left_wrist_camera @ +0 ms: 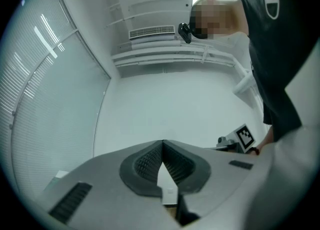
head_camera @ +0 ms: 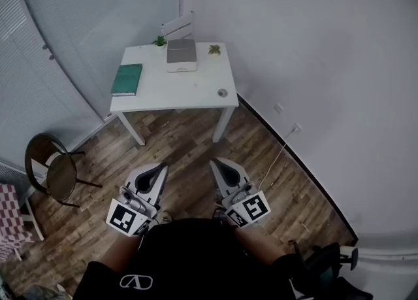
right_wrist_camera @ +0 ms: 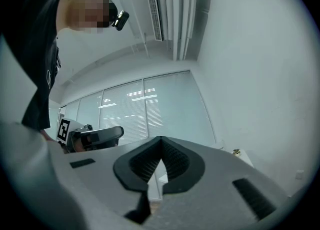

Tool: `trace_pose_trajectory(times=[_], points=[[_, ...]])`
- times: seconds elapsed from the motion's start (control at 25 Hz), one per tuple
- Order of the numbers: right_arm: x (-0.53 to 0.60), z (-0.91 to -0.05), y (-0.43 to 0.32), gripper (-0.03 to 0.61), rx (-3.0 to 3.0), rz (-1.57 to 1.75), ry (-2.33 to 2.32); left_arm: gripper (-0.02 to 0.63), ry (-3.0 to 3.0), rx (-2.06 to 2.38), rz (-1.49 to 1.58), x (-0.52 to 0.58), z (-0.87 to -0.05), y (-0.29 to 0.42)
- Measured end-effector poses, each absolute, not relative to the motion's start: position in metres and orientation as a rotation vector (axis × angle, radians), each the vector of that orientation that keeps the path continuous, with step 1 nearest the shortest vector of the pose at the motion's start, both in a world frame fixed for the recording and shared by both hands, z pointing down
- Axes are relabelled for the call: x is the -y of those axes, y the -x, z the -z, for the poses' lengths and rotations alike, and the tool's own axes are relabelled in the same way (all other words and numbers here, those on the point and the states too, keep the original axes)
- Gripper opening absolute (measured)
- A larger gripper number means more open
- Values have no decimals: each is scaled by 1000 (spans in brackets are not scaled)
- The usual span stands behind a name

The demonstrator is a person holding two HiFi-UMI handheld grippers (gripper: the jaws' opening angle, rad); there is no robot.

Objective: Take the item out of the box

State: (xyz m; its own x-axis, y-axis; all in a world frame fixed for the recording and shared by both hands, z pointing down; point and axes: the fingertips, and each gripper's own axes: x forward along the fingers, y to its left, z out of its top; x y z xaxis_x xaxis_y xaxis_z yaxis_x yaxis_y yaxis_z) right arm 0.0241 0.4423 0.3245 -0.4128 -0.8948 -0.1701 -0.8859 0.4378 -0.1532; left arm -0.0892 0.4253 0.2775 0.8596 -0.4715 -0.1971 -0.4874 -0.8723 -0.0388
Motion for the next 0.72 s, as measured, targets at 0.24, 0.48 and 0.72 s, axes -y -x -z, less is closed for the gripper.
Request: trace_pose_trajectory(times=[0.24,0.48,0.72], points=[[-440,-328,-46,3,-2473,40,1516,5,2917,-794,-268,-428,-283,65],[-422,-328,-62,3,-2474,29,1507,5,2908,-819,-271,-411,-286,54],[-383,-338,-64,3,-2478,18,1504,5,2911,-791,-287,-370,-294,47]])
